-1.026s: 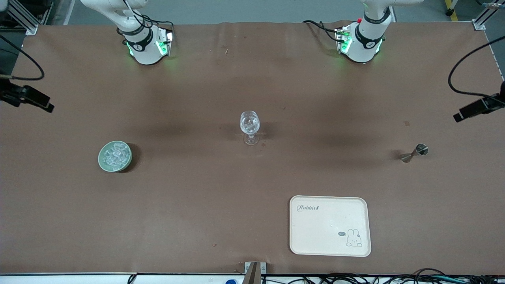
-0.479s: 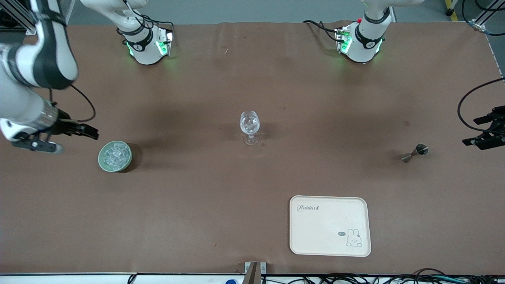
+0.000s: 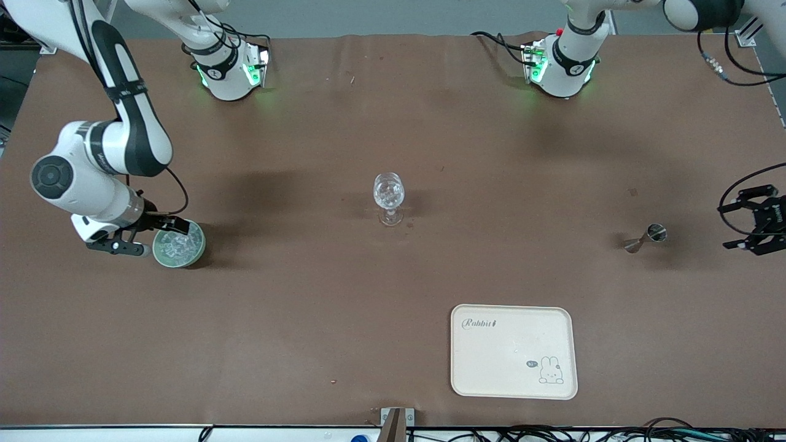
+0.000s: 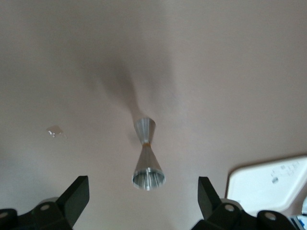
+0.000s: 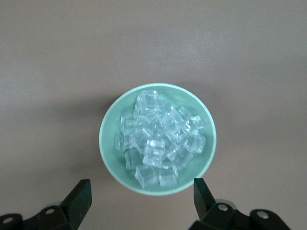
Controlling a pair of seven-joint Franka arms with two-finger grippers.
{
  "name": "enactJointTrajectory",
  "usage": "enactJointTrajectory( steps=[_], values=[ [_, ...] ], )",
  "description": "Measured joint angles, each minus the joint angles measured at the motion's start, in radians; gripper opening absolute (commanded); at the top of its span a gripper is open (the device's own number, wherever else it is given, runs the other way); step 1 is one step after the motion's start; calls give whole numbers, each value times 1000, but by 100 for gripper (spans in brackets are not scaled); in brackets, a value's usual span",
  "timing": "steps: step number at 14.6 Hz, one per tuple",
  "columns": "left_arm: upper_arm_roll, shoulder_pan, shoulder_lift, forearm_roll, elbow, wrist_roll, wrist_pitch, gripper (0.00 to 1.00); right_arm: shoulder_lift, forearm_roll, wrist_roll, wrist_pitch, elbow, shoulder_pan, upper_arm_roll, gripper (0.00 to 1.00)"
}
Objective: Pour wine and add ice with both arms
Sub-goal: 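Move the right gripper to the ice while the left gripper nears the jigger, then grasp ice with the right gripper while the left gripper grasps the jigger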
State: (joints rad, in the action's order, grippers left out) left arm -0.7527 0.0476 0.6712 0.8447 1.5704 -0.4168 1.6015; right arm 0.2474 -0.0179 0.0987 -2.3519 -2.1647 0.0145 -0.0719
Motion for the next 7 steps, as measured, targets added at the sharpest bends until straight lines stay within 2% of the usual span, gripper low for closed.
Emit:
enactJointTrajectory(
  steps=[3,7],
  values=[
    [1,8,79,54,-1,-1,-15,100,33,0,0,-50,-28,2,0,64],
    [5,10,153,112,-2,-1,-62,100,48,0,0,-78,-30,2,-1,58]
  ],
)
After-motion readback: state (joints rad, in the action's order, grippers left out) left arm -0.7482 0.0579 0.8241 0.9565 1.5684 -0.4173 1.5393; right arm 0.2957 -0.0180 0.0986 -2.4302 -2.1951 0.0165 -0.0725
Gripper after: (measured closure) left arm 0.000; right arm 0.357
